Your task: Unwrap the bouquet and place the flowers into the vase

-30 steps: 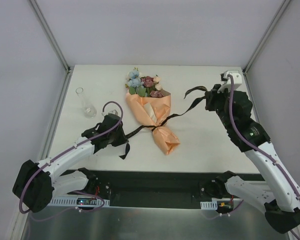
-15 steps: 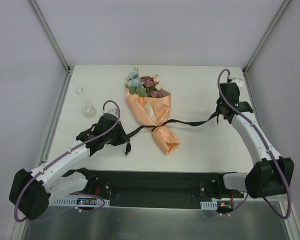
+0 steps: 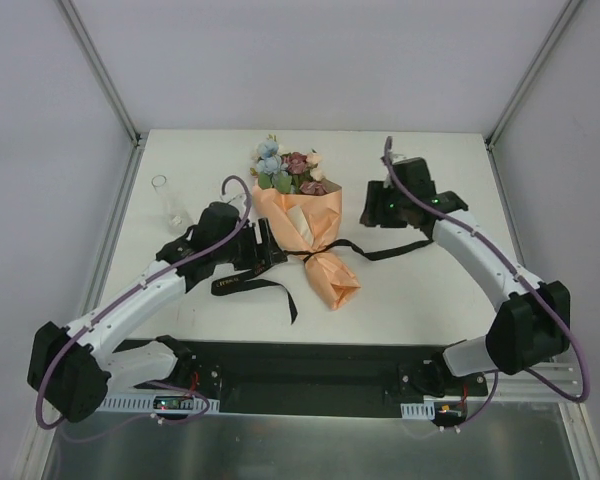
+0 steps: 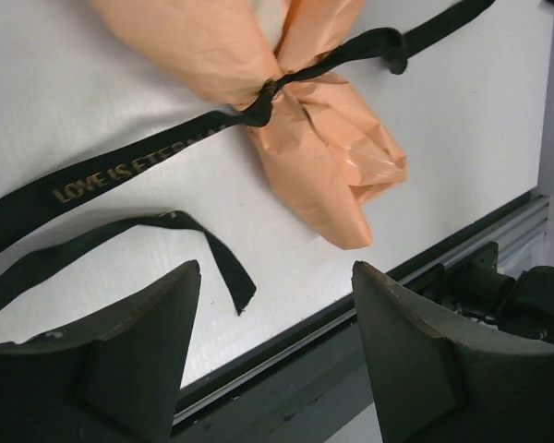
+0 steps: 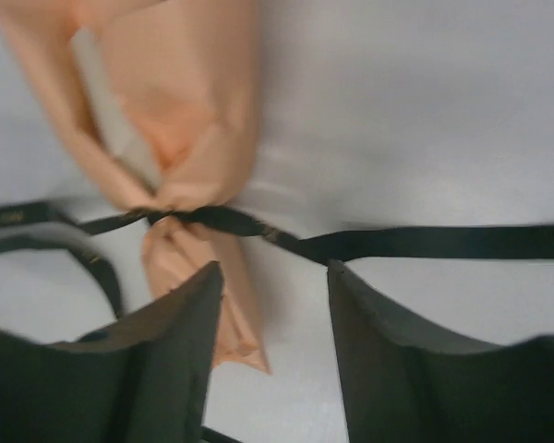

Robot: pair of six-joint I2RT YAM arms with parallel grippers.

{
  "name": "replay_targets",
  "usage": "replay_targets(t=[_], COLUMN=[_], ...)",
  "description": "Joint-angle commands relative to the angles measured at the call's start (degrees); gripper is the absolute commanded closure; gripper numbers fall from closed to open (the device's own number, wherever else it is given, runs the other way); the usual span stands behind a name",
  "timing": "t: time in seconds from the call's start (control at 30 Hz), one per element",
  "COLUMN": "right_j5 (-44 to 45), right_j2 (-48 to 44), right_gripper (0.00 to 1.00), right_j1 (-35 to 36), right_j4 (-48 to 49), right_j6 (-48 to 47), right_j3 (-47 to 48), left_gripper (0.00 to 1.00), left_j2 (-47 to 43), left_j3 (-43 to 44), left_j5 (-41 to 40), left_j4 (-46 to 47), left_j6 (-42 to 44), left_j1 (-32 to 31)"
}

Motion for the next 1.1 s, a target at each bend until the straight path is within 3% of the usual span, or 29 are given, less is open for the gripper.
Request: replay_targets(t=[0.0, 0.1, 0.27, 0.6, 1.07], right_j5=[-13.20, -16.11, -18.93, -20.35, -15.95], right_j2=[0.08, 2.81, 7.20, 15.64, 14.94], right_gripper=[0.55, 0.81, 0.95, 0.99, 0.99], right_j1=[10.15, 12.54, 14.13, 15.01, 11.94], right_j4=[8.87, 14.68, 20.22, 25.15, 26.12], right_j6=[6.05, 10.44, 13.35, 13.44, 16.78], right_j3=[-4.28, -6.57, -7.46, -9.74, -18.45], left_gripper=[0.46, 0.59, 0.71, 0.79, 0.81], left_j2=[7.70, 13.76, 22.19, 35.48, 45.59], left_j3=[5.34, 7.97, 13.07, 20.89, 23.45], left_j5=[8.68, 10.18, 10.97, 12.55, 13.61], left_j4=[5.37, 8.27, 11.35, 12.40, 14.96], left_j6=[1.61, -0.58, -1.12, 0.46, 0.29], left_j1=[0.37, 0.37, 0.89, 3.62, 2.13])
